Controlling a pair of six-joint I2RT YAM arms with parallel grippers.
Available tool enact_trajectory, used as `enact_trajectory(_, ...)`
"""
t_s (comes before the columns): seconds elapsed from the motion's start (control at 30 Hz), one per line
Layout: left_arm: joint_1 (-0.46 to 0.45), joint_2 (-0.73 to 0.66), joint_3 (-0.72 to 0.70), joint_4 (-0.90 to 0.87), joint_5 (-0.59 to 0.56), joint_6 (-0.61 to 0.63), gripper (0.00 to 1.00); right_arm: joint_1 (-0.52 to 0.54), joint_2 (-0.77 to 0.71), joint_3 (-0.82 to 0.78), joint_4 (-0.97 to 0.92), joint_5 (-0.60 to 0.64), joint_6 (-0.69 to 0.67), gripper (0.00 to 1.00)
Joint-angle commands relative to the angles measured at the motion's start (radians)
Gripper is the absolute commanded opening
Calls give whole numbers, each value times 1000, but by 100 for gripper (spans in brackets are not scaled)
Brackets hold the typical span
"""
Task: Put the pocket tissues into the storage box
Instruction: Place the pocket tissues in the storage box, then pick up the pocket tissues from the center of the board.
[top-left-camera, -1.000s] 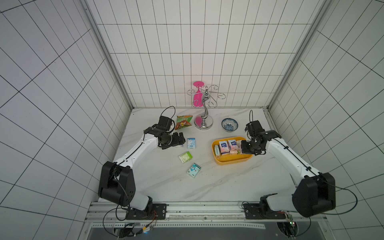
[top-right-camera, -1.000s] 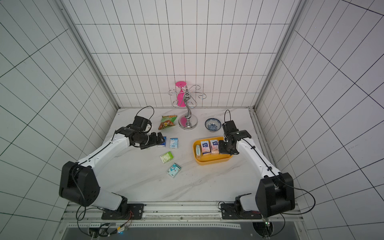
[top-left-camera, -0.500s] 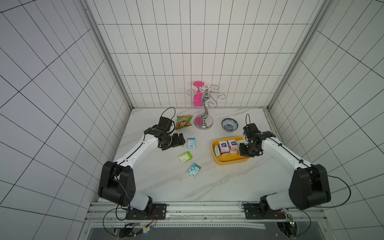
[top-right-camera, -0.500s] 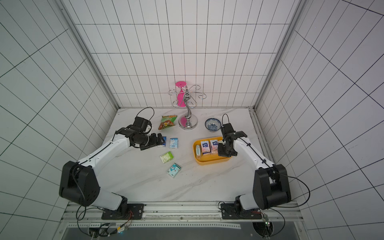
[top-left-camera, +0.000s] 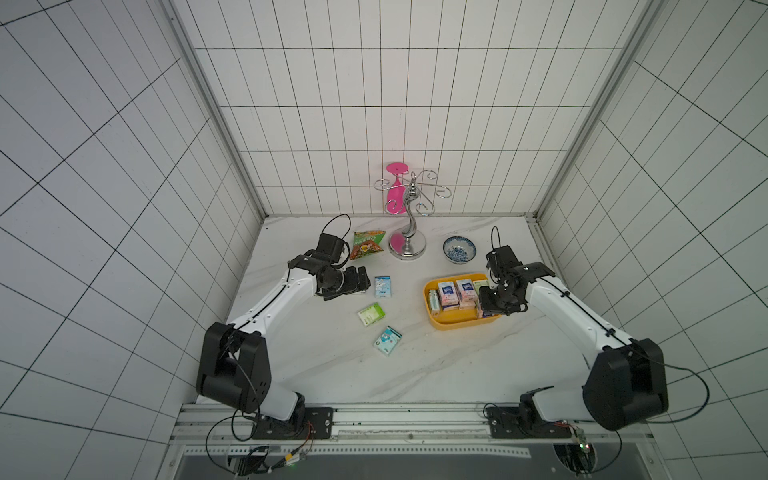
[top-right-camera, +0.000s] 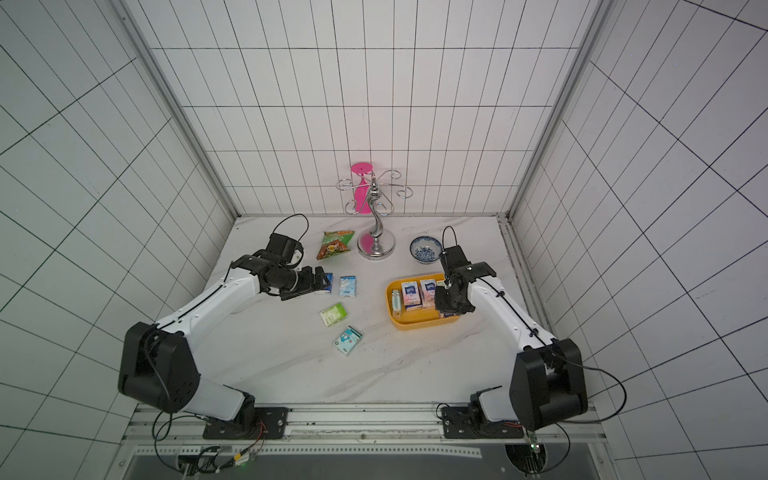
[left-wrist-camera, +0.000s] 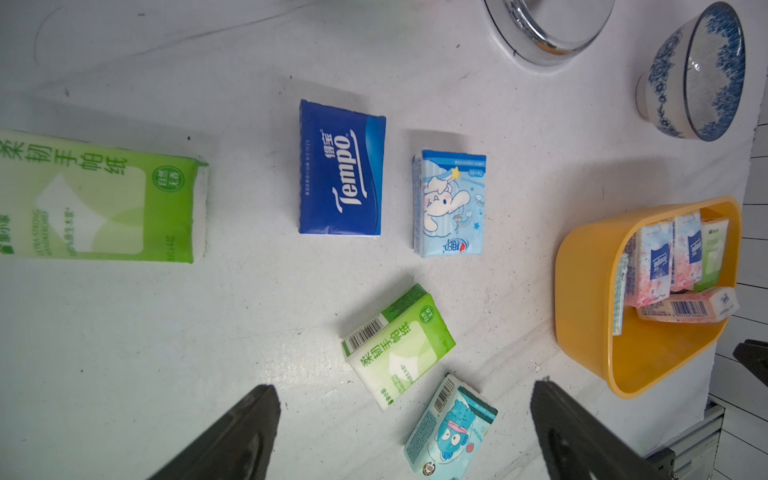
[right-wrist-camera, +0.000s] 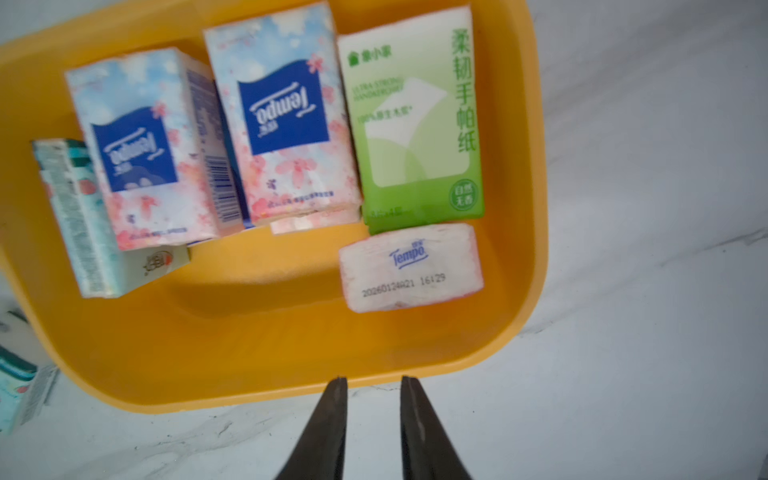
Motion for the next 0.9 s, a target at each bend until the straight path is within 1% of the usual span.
enact_trajectory(0.0,4,-1,2,-8,-6,30,98,14,-19,75,9,-20,43,33)
enact_trajectory(0.1,4,19,7,-20,-13,35,98,13,13,119,61,-34,73,35)
enact_trajectory(0.2,5,49,28,-28,-12,39,98,13,92,207,98,-37,91,36)
enact_trajectory(0.33,14,117,122,-92,-6,92,98,14,265,414,98,-63,87,37)
enact_trajectory(0.43,14,151,196,-181,-46,150,98,14,434,634,16,-109,49,37)
enact_trajectory(0.5,14,160,221,-222,-43,184,98,16,531,769,-55,-135,20,38)
enact_trajectory(0.57,12,173,245,-269,-23,199,98,15,611,890,-152,-137,40,39)
enact_trajectory(0.63,6,186,258,-308,3,198,98,15,647,982,-234,-166,68,39)
enact_trajectory(0.67,-5,195,260,-323,8,195,97,17,647,1005,-254,-176,77,39)
enact_trajectory(0.73,-38,207,242,-315,-18,182,97,21,619,980,-248,-167,70,39)
enact_trajectory(0.8,-92,205,219,-277,-83,179,96,21,577,899,-213,-146,58,39)
enact_trajectory(0.87,-165,195,190,-223,-170,176,97,20,508,785,-161,-124,52,39)
